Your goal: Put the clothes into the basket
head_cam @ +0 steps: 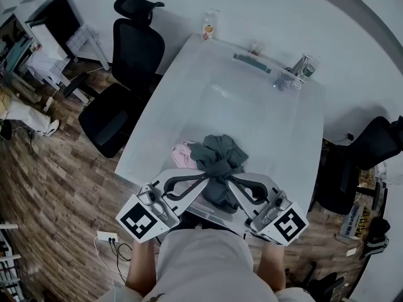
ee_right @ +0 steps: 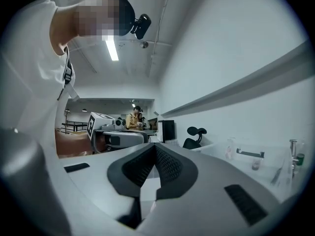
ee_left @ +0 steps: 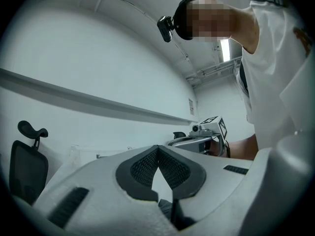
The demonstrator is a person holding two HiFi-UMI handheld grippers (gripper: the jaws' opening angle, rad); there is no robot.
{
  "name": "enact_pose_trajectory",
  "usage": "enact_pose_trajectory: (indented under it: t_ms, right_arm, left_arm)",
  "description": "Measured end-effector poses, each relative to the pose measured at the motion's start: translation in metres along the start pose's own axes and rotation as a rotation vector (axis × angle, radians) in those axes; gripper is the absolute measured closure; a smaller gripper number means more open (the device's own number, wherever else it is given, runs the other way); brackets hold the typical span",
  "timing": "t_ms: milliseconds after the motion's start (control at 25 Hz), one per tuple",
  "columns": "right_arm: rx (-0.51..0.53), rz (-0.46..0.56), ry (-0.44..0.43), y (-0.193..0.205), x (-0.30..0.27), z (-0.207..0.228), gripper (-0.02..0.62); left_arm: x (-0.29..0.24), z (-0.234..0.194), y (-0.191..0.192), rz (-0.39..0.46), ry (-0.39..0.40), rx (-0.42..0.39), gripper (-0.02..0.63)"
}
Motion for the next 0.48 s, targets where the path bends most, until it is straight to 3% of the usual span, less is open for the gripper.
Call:
enact_pose_trajectory:
  t_ms: [480]
  right_arm:
    - [-0.001,0.008,0.014,0.003,0.011,0.007,0.592]
  left_arm:
    - [-0.009,0.008,0.004,-0.031,-0.001,0.005,0.601]
Point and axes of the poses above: the fingertips, and each gripper's own axes: x backward along the fingers, z to its right, y out of its underside, the point moved 2 cm from there along x, backward along the fingers, and after that the axes turned 6 degrees about z, right-handed, at the moved point
